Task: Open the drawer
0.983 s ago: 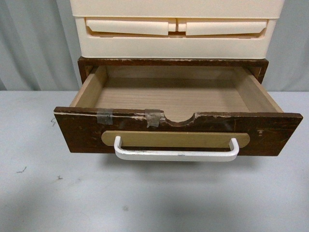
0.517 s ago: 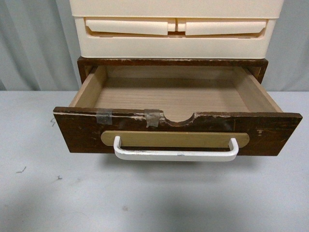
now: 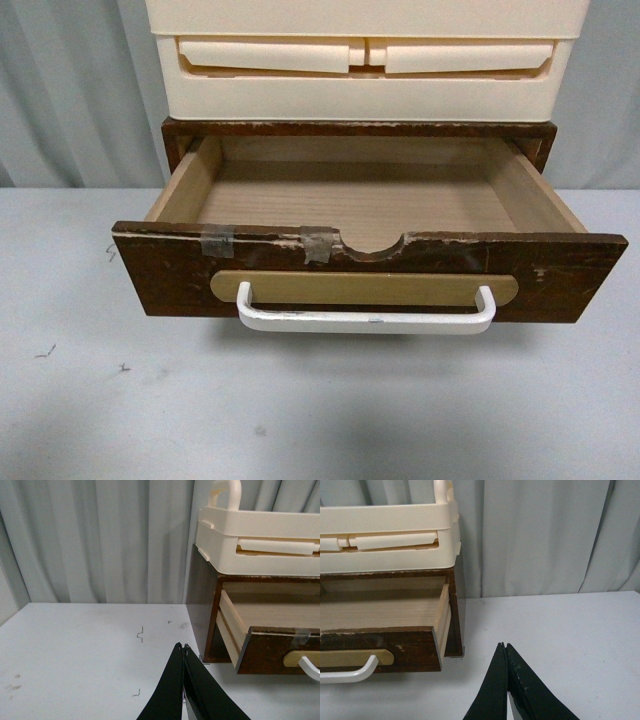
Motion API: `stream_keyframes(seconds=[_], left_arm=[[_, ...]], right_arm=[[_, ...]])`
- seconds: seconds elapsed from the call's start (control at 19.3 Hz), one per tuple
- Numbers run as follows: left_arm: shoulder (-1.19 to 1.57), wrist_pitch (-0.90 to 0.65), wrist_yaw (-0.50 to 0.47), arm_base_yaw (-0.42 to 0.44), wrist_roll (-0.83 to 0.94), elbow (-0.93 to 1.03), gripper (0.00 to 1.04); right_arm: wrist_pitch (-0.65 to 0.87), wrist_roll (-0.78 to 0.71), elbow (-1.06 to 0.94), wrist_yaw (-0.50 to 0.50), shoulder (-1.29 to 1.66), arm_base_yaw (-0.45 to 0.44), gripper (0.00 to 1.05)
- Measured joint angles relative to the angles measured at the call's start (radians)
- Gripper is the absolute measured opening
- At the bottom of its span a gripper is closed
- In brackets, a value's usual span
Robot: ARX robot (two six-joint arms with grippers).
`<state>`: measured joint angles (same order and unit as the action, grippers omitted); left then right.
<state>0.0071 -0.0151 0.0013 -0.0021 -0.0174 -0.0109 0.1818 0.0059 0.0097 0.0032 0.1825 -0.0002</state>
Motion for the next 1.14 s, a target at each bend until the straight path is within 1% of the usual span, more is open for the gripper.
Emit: stream_keyframes(seconds=[0.05,0.1,0.16,0.21,0.26,0.31,0.36,0.41,0.47,0.62,0.67,0.72,0.78,0.83,0.88,0.93,0.98,1.03,1.14], left_arm=[[0.0,0.013,-0.003,0.0,0.0,-0.004,0.02],[0.0,0.023,-0.002,0.0,0.0,0.002,0.02],[0.0,0.023,-0.002,0.0,0.0,0.002,0.02],[0.0,0.016,-0.003,0.0,0.0,0.002,0.02],[0.0,0.019,-0.001,0.0,0.0,0.002,0.02],[0.0,0.018,-0.002,0.0,0.0,0.002,0.02],[0.0,0.018,-0.001,0.0,0.0,0.002,0.02],[0.0,0.018,-0.002,0.0,0.0,0.002,0.05],[0.0,0.018,-0.002,0.0,0.0,0.002,0.17],[0.0,0.018,-0.002,0.0,0.0,0.002,0.43],[0.0,0.018,-0.002,0.0,0.0,0.002,0.54],[0.0,0.018,-0.002,0.0,0.0,0.002,0.64],[0.0,0.018,-0.002,0.0,0.0,0.002,0.72],[0.0,0.018,-0.002,0.0,0.0,0.002,0.82],[0.0,0.018,-0.002,0.0,0.0,0.002,0.89],[0.0,0.018,-0.002,0.0,0.0,0.002,0.97],[0.0,0.018,-0.002,0.0,0.0,0.002,0.99],[0.0,0.018,-0.002,0.0,0.0,0.002,0.97],[0.0,0.018,-0.002,0.0,0.0,0.002,0.98]], right_arm=[[-0.008,0.0,0.0,-0.002,-0.01,0.0,0.02],[-0.06,0.0,0.002,-0.001,-0.046,0.0,0.02],[-0.177,0.0,0.002,-0.003,-0.126,0.0,0.02],[-0.185,0.0,0.002,-0.002,-0.174,0.0,0.02],[-0.169,0.0,0.005,-0.003,-0.178,0.0,0.02],[-0.195,0.0,0.002,-0.003,-0.178,0.0,0.02],[-0.187,0.0,0.002,-0.003,-0.179,0.0,0.02],[-0.183,-0.001,0.002,-0.003,-0.178,0.0,0.06],[-0.186,-0.002,0.002,-0.003,-0.179,0.0,0.21],[-0.186,-0.002,0.002,-0.003,-0.179,0.0,0.46],[-0.186,-0.002,0.002,-0.003,-0.179,0.0,0.55],[-0.186,-0.002,0.002,-0.003,-0.179,0.0,0.68],[-0.186,-0.002,0.002,-0.003,-0.179,0.0,0.75],[-0.186,-0.002,0.002,-0.003,-0.179,0.0,0.84],[-0.186,-0.002,0.002,-0.003,-0.179,0.0,0.93],[-0.186,-0.001,0.002,-0.003,-0.179,0.0,1.0],[-0.186,-0.001,0.002,-0.003,-0.179,0.0,0.98],[-0.186,-0.002,0.002,-0.003,-0.179,0.0,0.97],[-0.186,-0.002,0.002,-0.003,-0.179,0.0,0.98]])
